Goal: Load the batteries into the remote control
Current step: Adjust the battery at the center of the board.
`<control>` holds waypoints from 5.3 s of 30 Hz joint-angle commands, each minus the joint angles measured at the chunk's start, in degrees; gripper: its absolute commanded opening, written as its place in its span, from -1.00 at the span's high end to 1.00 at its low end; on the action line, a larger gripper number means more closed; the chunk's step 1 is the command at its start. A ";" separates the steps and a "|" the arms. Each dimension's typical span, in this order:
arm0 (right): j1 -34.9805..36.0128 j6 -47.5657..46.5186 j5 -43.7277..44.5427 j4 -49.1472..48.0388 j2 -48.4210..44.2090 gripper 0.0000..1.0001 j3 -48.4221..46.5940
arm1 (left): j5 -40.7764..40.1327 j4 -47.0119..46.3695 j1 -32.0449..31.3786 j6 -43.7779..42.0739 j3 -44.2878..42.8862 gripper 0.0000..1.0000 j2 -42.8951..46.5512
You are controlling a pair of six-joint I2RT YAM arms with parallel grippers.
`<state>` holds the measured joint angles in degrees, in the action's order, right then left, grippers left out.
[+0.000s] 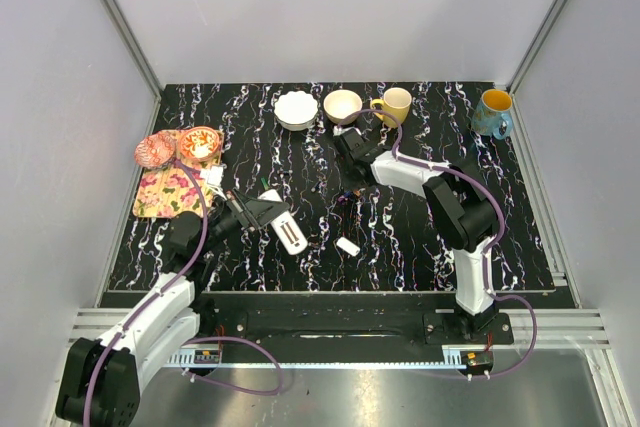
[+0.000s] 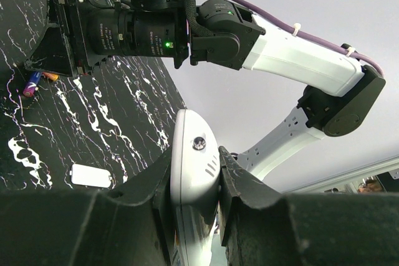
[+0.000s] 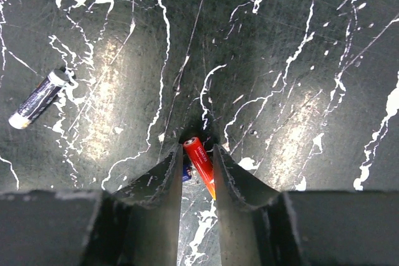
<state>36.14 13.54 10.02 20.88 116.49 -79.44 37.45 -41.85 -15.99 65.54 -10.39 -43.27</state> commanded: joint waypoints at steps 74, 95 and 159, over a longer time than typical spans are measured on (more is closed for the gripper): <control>-12.40 49.27 5.89 4.16 -14.62 1.00 12.47 | 0.17 -7.82 -3.17 2.40 -1.82 1.00 -3.94; -12.67 80.25 10.89 19.11 -3.55 0.59 5.78 | -4.14 -1.66 -3.17 1.35 0.55 1.00 2.66; -11.44 -12.40 -6.59 0.38 -4.87 -0.47 4.91 | -2.65 -3.77 -3.17 -2.17 0.55 1.00 0.11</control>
<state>24.27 1.32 2.92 19.92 110.91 -72.18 34.30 -41.67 -19.09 64.25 -8.80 -43.62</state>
